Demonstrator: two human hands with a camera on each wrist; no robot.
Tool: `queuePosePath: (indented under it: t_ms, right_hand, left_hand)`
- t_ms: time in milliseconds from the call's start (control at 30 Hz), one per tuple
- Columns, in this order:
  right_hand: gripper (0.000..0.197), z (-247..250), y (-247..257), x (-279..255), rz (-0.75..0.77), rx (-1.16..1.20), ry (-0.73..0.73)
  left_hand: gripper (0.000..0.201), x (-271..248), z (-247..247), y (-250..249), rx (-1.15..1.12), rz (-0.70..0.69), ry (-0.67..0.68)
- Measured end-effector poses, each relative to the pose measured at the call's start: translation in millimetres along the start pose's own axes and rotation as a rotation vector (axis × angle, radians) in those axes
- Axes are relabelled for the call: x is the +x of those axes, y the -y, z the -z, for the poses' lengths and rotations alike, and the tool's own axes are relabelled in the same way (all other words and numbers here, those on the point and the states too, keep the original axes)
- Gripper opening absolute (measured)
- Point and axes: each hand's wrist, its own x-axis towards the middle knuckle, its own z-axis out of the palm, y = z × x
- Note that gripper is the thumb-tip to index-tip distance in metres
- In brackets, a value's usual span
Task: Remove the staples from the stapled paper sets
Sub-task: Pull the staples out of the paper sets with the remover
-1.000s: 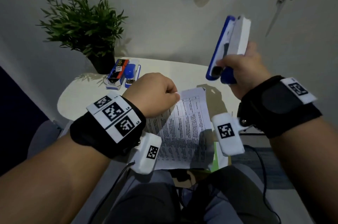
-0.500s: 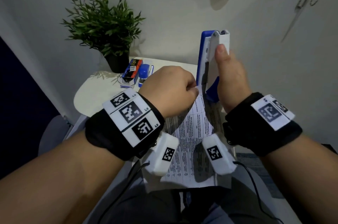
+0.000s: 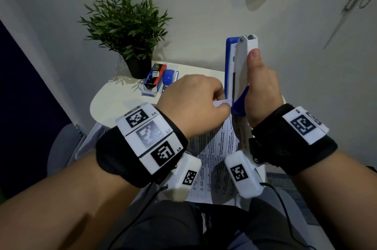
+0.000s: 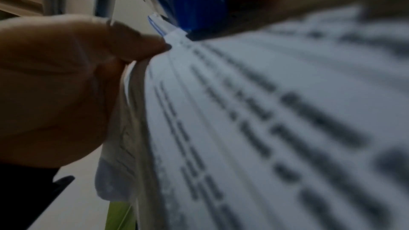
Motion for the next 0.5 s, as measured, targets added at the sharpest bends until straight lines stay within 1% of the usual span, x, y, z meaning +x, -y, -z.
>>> queuePosePath:
  t_ms: [67, 100, 133, 200, 300, 400, 433, 500]
  right_hand:
    - [0.078, -1.8, 1.3, -1.8, -0.027, 0.047, -0.014]
    - [0.080, -3.0, 1.7, -2.9, -0.038, 0.066, -0.014]
    - [0.084, -4.2, 1.8, -3.2, -0.048, 0.071, -0.022]
    - [0.088, -6.3, 1.6, -3.0, -0.053, 0.081, -0.039]
    - [0.079, -8.6, 4.8, -4.1, -0.061, 0.159, -0.046]
    - [0.073, -9.5, 8.6, -6.9, -0.077, 0.209, -0.069]
    - [0.076, -9.7, 8.8, -6.5, -0.072, 0.211, -0.079]
    - [0.097, -9.0, 10.7, -6.5, -0.064, 0.215, -0.071]
  left_hand:
    - [0.043, 0.5, 0.0, -0.2, 0.019, 0.048, 0.003]
    - [0.053, 1.4, 0.1, -0.6, 0.038, 0.048, 0.029]
    - [0.057, 2.7, 0.7, -1.1, 0.045, 0.033, 0.058]
    - [0.053, 5.1, 2.3, -1.9, 0.017, 0.000, 0.102]
    - [0.047, 7.7, 3.5, -2.1, -0.070, -0.012, 0.095]
    - [0.041, 8.1, 2.4, -3.9, -0.079, -0.022, 0.060]
    - [0.039, 7.9, 1.0, -4.3, -0.071, -0.031, 0.044]
    - [0.035, 7.2, -1.9, -5.4, -0.093, -0.043, 0.018]
